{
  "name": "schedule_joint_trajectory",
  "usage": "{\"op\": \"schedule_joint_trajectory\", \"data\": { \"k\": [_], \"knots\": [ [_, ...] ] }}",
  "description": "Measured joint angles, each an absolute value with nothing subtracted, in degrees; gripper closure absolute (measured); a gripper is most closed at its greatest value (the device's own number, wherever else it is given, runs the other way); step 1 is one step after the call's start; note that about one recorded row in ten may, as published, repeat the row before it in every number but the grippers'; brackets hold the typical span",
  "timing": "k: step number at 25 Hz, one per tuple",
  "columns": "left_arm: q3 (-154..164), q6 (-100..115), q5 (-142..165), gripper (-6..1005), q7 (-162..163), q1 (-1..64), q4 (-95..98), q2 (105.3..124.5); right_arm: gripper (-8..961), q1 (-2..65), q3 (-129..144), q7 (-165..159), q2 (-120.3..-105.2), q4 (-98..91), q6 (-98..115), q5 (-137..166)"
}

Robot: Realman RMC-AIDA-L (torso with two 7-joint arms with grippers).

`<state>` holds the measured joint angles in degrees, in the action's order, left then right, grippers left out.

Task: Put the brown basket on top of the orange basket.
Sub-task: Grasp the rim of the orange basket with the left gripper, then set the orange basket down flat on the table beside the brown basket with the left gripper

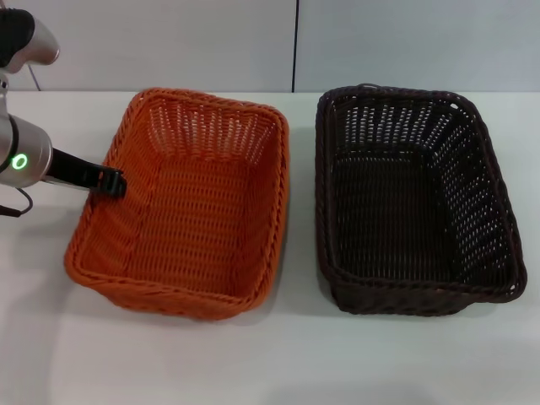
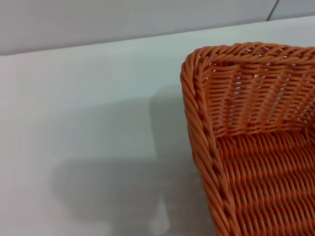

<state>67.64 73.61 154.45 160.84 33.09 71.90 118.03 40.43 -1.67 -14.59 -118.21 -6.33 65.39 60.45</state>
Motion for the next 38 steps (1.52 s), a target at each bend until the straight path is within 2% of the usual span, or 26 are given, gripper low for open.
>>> {"op": "schedule_joint_trajectory", "data": {
  "k": [14,17,25,38],
  "knots": [
    [64.96,79.6,154.75,819,153.64,33.99,76.54,117.6,318,40.78,-1.67,-14.59,-118.24,-6.12,65.69,60.39],
    [58.67,86.61,154.36,823,149.07,36.72,77.08,117.37,318,40.78,-1.67,-14.59,-118.26,-6.14,65.7,60.39],
    [55.58,93.7,154.38,827,144.05,38.77,76.97,116.29,319,41.27,-1.67,-14.59,-118.3,-6.24,65.5,60.36],
    [55.61,100.25,154.4,831,142.63,38.93,76.92,116.34,320,41.6,-0.79,-14.59,-118.39,-5.91,65.47,60.74]
  ]
}}
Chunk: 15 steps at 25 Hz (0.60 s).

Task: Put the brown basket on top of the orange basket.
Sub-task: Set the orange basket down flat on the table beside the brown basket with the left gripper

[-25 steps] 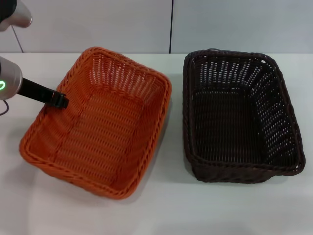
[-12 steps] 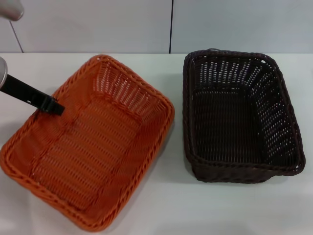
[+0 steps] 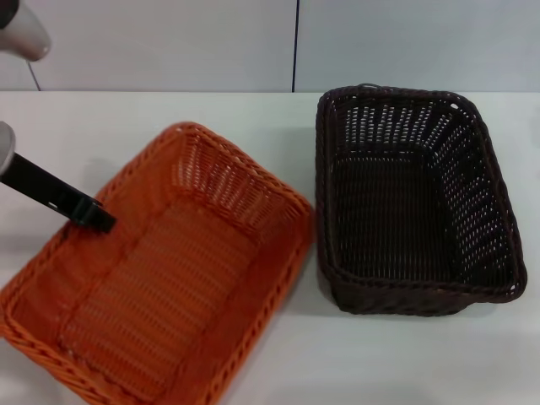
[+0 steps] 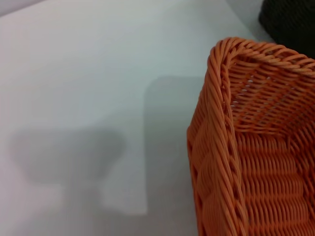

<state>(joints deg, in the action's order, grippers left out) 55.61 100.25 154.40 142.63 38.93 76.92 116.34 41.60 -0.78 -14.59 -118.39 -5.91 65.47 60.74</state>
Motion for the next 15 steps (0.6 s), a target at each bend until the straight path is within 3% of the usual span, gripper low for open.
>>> {"op": "schedule_joint_trajectory", "data": {
  "k": [6,7,15],
  "knots": [
    [55.61,100.25,154.4,830,142.63,38.93,76.92,116.34,319,41.82,-0.72,-14.59,-118.39,-5.82,65.42,60.79],
    [57.09,100.89,153.06,830,141.73,39.64,76.11,117.9,319,41.83,-0.7,-14.59,-118.39,-5.78,65.41,60.8],
    [60.7,98.97,146.04,832,139.74,40.98,71.1,117.99,318,41.47,-0.7,-14.59,-118.43,-5.66,65.34,60.82]
  ]
}}
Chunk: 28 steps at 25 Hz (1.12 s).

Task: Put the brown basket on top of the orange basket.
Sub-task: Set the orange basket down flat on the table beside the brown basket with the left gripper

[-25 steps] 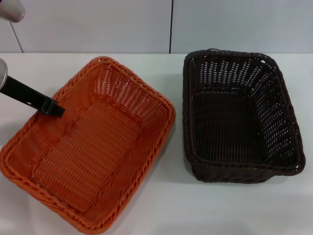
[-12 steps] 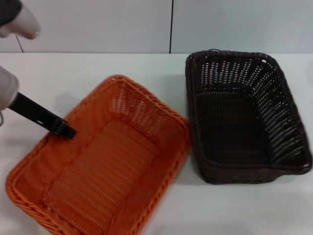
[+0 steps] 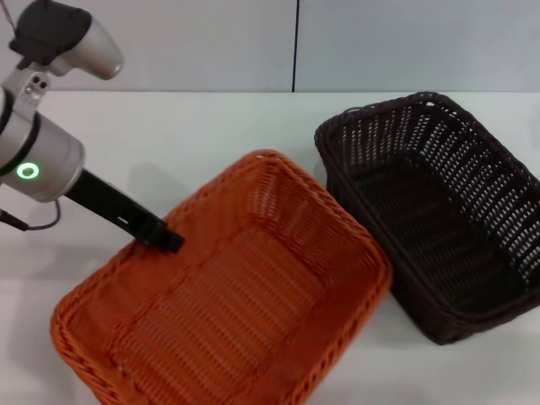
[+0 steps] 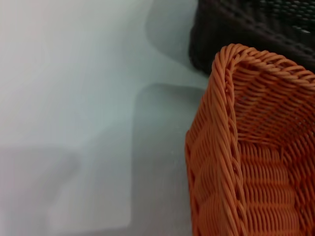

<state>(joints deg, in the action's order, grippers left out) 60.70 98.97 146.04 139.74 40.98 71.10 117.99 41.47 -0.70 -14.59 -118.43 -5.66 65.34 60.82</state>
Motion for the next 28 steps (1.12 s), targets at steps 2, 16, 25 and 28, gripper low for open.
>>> {"op": "schedule_joint_trajectory", "data": {
  "k": [2,16,25,28],
  "knots": [
    [60.97,98.96,144.73,832,138.62,41.91,69.24,117.96,319,41.45,-0.7,-14.59,-118.44,-5.4,65.24,60.83],
    [63.66,97.73,141.04,833,133.04,47.12,62.26,118.23,318,41.65,-0.7,-14.59,-118.47,-4.84,64.9,60.92],
    [65.09,94.84,141.84,834,129.78,50.52,58.66,117.99,318,41.28,-0.7,-14.59,-118.53,-4.5,64.84,60.86],
    [65.1,93.84,143.3,834,128.29,51.78,57.88,117.88,318,41.09,-0.7,-14.59,-118.55,-4.48,64.75,60.75]
  ]
}}
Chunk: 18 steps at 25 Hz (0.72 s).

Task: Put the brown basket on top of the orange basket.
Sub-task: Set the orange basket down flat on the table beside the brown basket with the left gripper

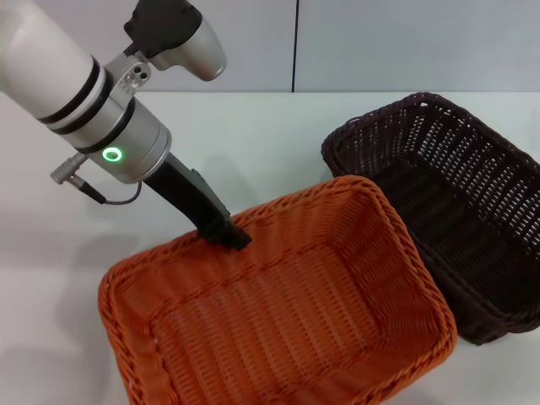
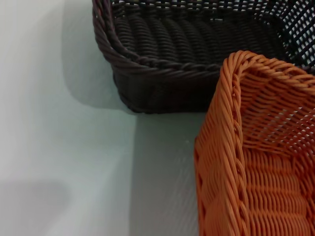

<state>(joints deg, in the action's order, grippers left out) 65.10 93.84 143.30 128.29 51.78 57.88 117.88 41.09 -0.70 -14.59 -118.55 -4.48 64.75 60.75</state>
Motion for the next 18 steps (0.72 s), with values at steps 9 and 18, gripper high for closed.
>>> {"op": "schedule_joint_trajectory", "data": {
  "k": [9,18],
  "knots": [
    [65.3,92.81,144.53,834,125.75,54.43,57.52,117.87,319,41.04,-0.7,-14.59,-118.57,-4.53,63.69,60.53],
    [65.31,91.79,145.35,812,125.24,55.78,58.22,117.95,319,40.95,-0.86,-14.59,-118.56,-4.67,63.41,60.47]
  ]
}}
